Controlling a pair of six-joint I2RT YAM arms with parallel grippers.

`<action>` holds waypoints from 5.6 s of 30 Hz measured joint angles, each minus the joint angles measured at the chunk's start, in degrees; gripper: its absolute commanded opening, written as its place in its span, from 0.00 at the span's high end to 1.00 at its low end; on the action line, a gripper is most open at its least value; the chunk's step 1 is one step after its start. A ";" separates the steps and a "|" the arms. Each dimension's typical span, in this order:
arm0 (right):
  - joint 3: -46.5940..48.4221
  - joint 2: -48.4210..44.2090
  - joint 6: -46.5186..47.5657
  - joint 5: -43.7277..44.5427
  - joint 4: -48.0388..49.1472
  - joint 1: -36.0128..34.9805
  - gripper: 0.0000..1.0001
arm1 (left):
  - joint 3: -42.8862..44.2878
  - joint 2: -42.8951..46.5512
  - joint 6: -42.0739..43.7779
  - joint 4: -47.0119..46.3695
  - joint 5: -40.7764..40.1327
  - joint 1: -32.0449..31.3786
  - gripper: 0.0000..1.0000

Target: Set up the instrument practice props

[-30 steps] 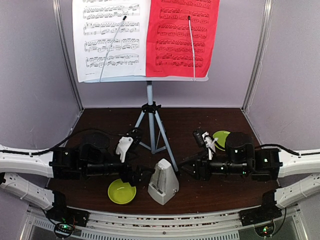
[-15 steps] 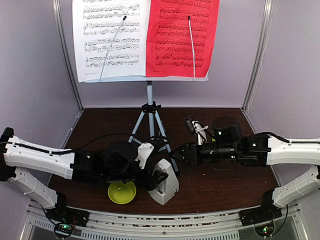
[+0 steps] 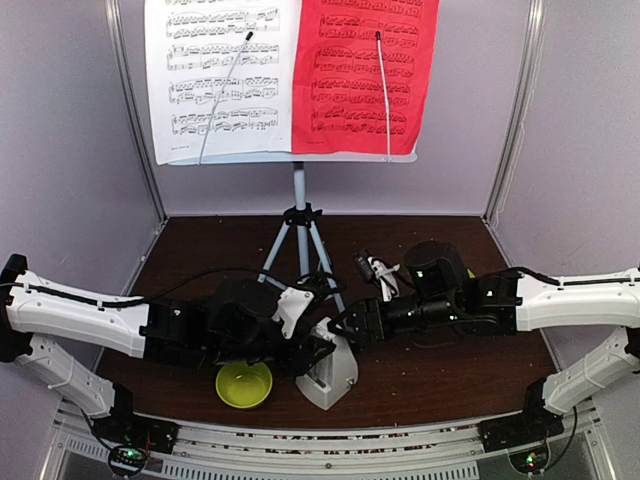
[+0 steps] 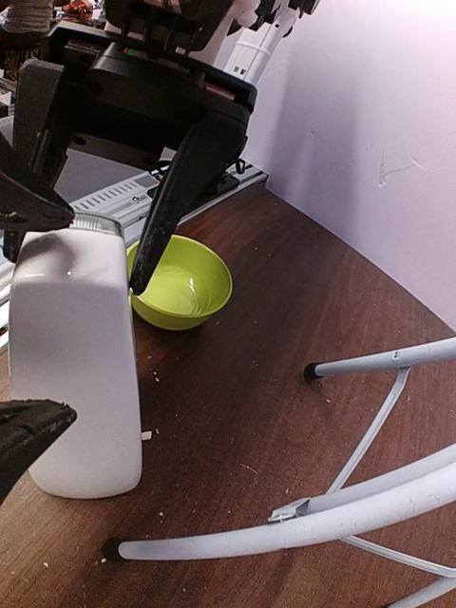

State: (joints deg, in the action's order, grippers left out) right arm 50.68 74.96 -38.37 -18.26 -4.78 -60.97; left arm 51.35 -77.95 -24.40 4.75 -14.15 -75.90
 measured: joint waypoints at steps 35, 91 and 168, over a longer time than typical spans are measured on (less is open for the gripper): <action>-4.83 0.26 7.61 1.11 8.24 -0.72 0.43 | -6.51 9.46 7.21 -3.56 -5.84 -4.48 0.74; 1.27 2.58 9.92 1.25 1.40 -0.28 0.30 | 9.90 -4.50 2.67 29.20 7.30 52.24 0.13; 1.07 17.27 0.83 3.08 4.90 0.96 0.42 | -18.82 22.51 -8.07 8.63 8.66 15.19 0.28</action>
State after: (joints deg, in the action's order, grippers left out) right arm 51.75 92.23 -37.54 -15.18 0.12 -60.01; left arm 32.53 -55.44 -32.47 13.39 -5.50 -60.71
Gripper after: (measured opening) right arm 0.481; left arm 0.751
